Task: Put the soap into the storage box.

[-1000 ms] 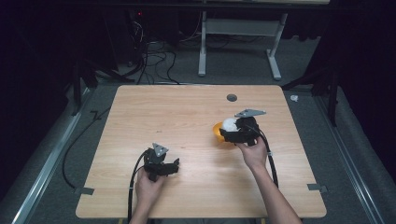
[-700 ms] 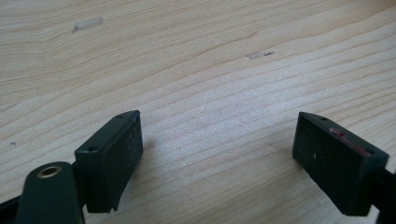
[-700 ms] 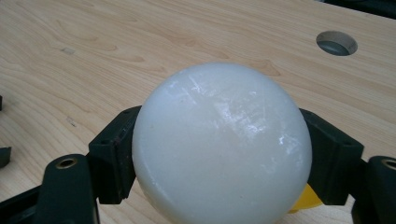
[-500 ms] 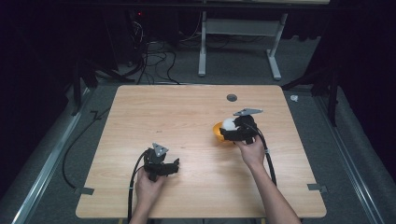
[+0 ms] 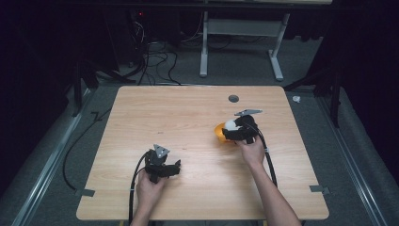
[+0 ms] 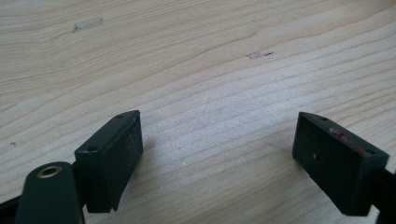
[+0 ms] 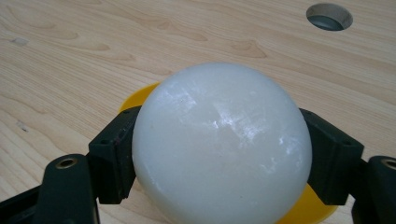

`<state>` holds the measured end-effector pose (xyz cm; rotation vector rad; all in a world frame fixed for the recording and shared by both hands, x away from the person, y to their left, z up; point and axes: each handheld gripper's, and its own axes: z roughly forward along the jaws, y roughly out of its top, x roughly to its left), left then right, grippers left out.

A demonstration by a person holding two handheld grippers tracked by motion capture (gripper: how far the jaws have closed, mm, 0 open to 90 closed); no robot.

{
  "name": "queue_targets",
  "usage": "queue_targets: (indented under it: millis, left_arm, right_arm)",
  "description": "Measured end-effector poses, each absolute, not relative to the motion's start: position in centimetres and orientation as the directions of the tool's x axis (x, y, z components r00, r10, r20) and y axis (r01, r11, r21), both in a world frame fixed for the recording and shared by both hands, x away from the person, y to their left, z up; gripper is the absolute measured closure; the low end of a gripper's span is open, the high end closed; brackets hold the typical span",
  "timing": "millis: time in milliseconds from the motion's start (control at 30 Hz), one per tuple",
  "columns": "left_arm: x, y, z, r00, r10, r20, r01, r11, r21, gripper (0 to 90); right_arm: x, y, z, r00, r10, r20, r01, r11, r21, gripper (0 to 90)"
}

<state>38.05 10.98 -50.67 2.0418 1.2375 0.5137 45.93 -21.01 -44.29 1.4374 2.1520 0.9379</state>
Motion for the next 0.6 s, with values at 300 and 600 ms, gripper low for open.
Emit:
queue_targets:
  millis: [300, 600]
  left_arm:
    - [38.0, 11.0, -50.7, 0.469, 0.883, -0.016, 0.612, -0.312, 0.726, 16.5]
    - [38.0, 11.0, -50.7, 0.469, 0.883, -0.016, 0.612, -0.313, 0.726, 16.5]
  right_arm:
    - [46.5, -21.1, -45.0, -0.378, 0.925, 0.05, 0.669, 0.235, 0.705, 24.2]
    - [47.1, -21.0, -45.8, -0.373, 0.927, 0.045, 0.681, 0.24, 0.692, 24.1]
